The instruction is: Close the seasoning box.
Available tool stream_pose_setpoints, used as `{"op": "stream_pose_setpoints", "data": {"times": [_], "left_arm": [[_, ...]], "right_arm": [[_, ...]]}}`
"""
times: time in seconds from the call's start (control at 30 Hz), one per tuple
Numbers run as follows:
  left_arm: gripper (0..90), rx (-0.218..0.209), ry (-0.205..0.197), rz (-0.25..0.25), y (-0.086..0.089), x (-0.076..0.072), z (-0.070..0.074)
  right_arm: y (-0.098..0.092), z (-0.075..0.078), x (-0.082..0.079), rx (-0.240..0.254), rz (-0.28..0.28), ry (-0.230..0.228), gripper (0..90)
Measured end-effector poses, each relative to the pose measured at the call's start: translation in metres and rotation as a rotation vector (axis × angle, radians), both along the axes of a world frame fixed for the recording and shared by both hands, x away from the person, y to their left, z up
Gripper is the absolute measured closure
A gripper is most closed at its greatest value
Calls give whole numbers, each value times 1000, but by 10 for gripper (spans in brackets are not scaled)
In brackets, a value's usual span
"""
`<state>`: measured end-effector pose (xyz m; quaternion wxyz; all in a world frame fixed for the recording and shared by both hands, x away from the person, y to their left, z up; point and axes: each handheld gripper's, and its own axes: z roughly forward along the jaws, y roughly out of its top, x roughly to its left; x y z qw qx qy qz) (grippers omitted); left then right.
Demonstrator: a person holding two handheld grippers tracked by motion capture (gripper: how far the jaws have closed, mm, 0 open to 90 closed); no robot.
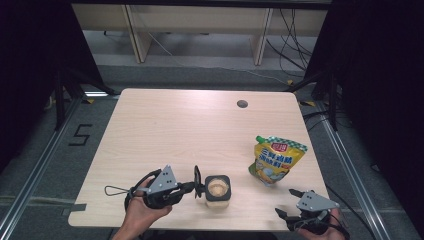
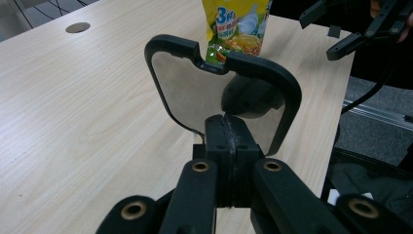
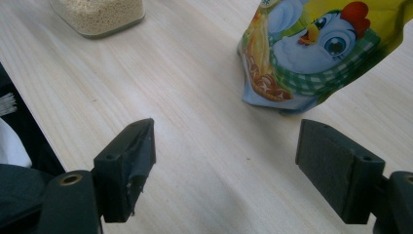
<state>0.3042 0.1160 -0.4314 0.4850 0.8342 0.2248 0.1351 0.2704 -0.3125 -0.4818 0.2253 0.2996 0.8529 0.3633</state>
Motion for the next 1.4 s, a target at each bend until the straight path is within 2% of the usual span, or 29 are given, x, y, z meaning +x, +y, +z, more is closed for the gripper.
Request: {"op": "stream_pose_setpoints", "data": {"times": [0.13, 0.2, 0.3, 0.43, 0.57, 0.7, 0.73, 0.77, 0.83, 0.9, 0.97, 1.03, 1.13, 1.17, 1.27, 1.3, 1.37, 1.4], "left_arm": [[888, 11, -16, 0, -3, 2, 2], [888, 6, -4, 4, -4, 3, 3], [885, 7, -19, -13, -7, 6, 4], [882, 9, 0, -22, -15, 7, 2], [878, 30, -1, -46, -24, 9, -1], [875, 31, 6, -51, -33, 10, -4], [875, 40, -1, -70, -33, 12, -4], [875, 34, 9, -55, -35, 11, -5], [875, 50, 9, -66, -37, 12, -6], [874, 39, 22, -61, -40, 13, -8], [874, 56, 30, -66, -42, 13, -10], [874, 52, 23, -73, -44, 15, -13], [874, 49, 34, -70, -46, 15, -13], [874, 56, 32, -70, -45, 15, -13], [860, 50, 27, -74, -46, 16, -12], [844, 39, 44, -62, -46, 15, -13], [797, 23, 43, -75, -44, 16, -12], [763, 13, 64, -66, -44, 15, -11]], "right_arm": [[1, 0, 0, 0, -2, 2, 236], [1, 0, 0, 0, -2, 0, 236], [0, 0, 0, -1, -2, 1, 236], [0, 0, 0, 1, -3, 0, 236], [1, 0, 0, -2, 1, -3, 236], [0, 0, 0, -3, 6, -6, 236], [1, 0, 0, -7, 6, 0, 236], [1, 0, 0, -4, 4, 1, 236], [1, 0, 0, -4, 4, 2, 236], [1, 0, 0, -5, 4, 2, 236], [1, -1, 0, -10, 5, -2, 236], [1, -1, 0, -7, 5, 0, 236], [1, -1, 0, -10, 7, -1, 236], [2, -1, -1, -1, -4, 12, 236], [2, -1, 0, -5, 7, 1, 235], [2, -1, 0, -5, 7, 2, 235], [2, -1, 0, -5, 8, 1, 235], [2, -1, 0, -5, 8, -1, 236]]}}
